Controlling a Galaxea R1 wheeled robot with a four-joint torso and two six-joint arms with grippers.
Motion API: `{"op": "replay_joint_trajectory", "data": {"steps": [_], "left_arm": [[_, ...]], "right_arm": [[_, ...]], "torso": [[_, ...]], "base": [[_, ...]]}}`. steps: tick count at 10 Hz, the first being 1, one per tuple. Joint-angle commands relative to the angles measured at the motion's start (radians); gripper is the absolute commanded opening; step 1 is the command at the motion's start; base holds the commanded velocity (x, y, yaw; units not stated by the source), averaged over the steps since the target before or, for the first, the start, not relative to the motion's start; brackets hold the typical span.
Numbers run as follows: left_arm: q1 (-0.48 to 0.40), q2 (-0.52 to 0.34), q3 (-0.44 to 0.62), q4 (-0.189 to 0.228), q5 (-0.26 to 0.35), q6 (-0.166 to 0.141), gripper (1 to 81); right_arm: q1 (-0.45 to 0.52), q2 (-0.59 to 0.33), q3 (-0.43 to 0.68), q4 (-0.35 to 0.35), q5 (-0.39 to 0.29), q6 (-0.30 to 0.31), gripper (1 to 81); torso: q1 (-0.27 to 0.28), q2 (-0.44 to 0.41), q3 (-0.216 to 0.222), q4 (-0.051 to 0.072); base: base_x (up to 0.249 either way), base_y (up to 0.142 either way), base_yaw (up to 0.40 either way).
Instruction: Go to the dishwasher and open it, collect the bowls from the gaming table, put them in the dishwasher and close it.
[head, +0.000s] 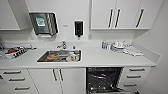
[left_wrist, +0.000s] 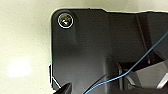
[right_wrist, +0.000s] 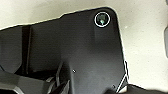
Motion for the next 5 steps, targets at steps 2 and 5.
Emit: {"op": "replay_joint_trajectory", "data": {"steps": [2,5], "left_arm": [[-0.031,-0.005,-0.004,0.008,0.06,0.009,81.1],[-0.031,-0.004,-0.004,0.008,0.06,0.009,81.1]], "right_arm": [[0.037,-0.007,-0.004,-0.002,-0.062,0.001,81.1],[0.037,-0.007,-0.003,-0.008,-0.062,-0.002,81.1]], "torso": [[-0.085,0.132,0.111,0.0],[-0.155,0.237,0.097,0.0]], "base": [[0.0,0.0,0.0],[0.0,0.0,0.0]]}}
